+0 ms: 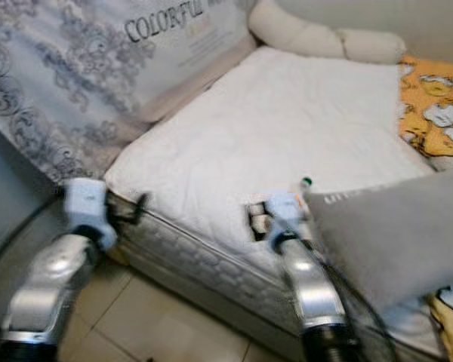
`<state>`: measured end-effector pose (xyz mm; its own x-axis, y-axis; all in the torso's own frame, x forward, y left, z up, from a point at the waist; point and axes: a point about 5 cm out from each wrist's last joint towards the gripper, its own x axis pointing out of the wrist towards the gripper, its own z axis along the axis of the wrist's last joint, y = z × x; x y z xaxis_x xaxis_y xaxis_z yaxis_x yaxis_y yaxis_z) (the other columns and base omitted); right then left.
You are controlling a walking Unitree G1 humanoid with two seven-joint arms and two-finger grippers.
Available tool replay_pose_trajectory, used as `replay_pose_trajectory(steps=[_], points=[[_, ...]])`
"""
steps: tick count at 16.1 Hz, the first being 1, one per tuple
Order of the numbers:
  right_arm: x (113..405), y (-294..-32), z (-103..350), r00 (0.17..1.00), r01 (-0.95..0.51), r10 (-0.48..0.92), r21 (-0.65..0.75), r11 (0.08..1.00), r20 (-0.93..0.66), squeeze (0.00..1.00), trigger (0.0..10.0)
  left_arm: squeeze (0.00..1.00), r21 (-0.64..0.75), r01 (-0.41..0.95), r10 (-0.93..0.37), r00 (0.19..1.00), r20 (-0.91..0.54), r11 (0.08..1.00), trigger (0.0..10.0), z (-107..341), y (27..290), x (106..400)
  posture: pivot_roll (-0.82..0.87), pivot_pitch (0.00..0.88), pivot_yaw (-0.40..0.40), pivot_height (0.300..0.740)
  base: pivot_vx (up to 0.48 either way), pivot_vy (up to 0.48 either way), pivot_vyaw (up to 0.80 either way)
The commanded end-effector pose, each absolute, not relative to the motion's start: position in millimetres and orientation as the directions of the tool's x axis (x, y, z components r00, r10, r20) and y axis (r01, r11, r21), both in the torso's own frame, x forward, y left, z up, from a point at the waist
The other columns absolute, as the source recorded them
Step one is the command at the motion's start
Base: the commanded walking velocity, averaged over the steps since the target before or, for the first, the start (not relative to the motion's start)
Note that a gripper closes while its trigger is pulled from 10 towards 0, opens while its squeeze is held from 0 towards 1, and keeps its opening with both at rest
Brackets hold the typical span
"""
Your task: Clean up the room
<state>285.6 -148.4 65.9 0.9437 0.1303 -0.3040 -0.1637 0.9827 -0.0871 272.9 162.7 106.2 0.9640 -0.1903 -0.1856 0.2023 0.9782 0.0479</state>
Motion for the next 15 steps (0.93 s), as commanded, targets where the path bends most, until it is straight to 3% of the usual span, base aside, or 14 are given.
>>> replay_pose_trajectory(steps=[1, 12, 15], points=[[287.1, -135.7, 69.4, 0.944, -0.195, 0.166, -0.075, 0.978, -0.286, 0.00, 10.0, 0.00, 0.068, 0.174, -0.160, 0.972, -0.174, 0.982, 10.0, 110.8, 172.9, 274.2, 0.05, 0.000, 0.027, 0.740, 0.296, 0.000, 0.00], [291.7, -141.1, 67.3, 0.943, -0.153, 0.117, -0.091, 0.984, -0.313, 0.00, 10.0, 0.00, 0.057, 0.186, -0.173, 0.967, -0.185, 0.981, 10.0, 109.8, 170.7, 275.7, 0.05, 0.000, 0.032, 0.740, 0.295, 0.000, 0.00], [302.1, -149.3, 63.7, 0.927, -0.086, 0.042, -0.101, 0.991, -0.373, 0.00, 10.0, 0.00, 0.069, 0.361, -0.337, 0.912, -0.234, 0.930, 10.0, 102.7, 152.5, 272.5, 0.05, 0.000, 0.028, 0.740, 0.000, 0.000, 0.00]])
